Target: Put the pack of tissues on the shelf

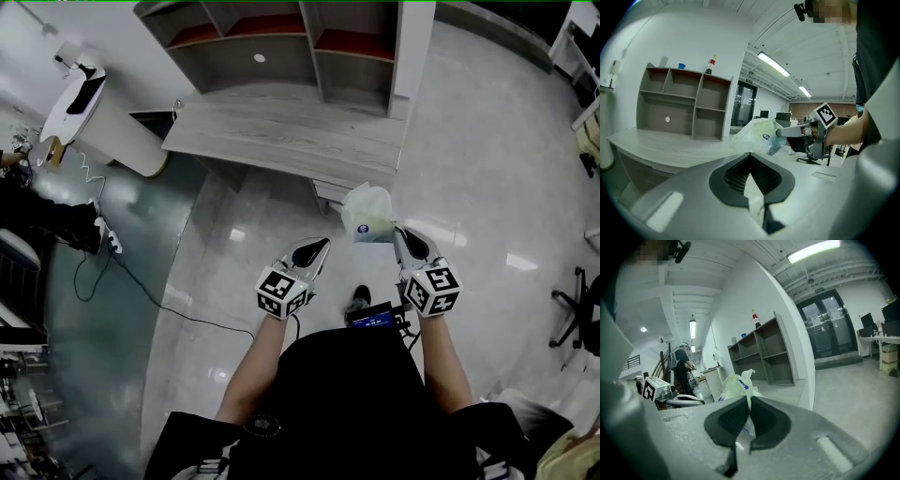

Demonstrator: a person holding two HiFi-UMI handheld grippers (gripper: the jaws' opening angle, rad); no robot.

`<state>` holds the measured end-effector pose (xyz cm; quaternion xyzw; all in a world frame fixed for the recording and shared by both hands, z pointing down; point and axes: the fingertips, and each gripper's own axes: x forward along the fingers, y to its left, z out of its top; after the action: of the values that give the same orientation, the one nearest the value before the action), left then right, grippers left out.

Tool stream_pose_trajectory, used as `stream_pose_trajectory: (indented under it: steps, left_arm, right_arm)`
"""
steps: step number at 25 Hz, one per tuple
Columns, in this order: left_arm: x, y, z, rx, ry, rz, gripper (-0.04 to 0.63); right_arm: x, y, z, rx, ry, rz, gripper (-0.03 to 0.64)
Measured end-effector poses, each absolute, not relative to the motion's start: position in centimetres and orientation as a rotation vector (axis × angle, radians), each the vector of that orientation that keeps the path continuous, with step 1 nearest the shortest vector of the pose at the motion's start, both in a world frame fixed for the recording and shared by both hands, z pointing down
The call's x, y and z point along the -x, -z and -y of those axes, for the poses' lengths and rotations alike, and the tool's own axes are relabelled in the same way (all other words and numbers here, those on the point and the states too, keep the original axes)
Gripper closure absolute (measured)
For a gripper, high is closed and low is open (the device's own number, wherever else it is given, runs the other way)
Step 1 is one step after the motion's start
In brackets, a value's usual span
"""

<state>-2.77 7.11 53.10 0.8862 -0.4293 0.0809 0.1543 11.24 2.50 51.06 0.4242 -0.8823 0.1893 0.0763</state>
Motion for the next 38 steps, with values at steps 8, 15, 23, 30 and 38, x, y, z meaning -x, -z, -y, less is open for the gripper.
stream_pose_trajectory:
  steps: [8, 15, 23, 30, 38]
  left_arm:
    - [1.9, -52.3, -0.4, -2.540, -0.255, 1.280, 0.594]
    - [1.1, -52.3, 3.4, -2.520, -0.242, 1.303, 0.594]
    - [1.4, -52.9, 6.1, -2.494, -0.219, 1.324, 0.594]
    - [2.7, -53.4, 10.2, -2.505, -0.201, 1.295, 0.594]
    - [4.1, -53.5, 15.2, -2.542, -0.204, 1.197, 0.594]
  right_arm:
    - [-12.1, -51.0, 3.7, -1.231, -0.586, 2.685, 0.612]
    - [-12.9, -51.3, 7.9, -1.200, -0.591, 2.691, 0.612]
    - [-12.3, -51.9, 10.8, -1.167, -0.594, 2.682, 0.612]
    - [-11.0, -52.1, 14.1, -1.197, -0.599, 2.663, 0.612]
    - [-9.5, -52.1, 18.2, -1.279, -0.617, 2.619, 0.612]
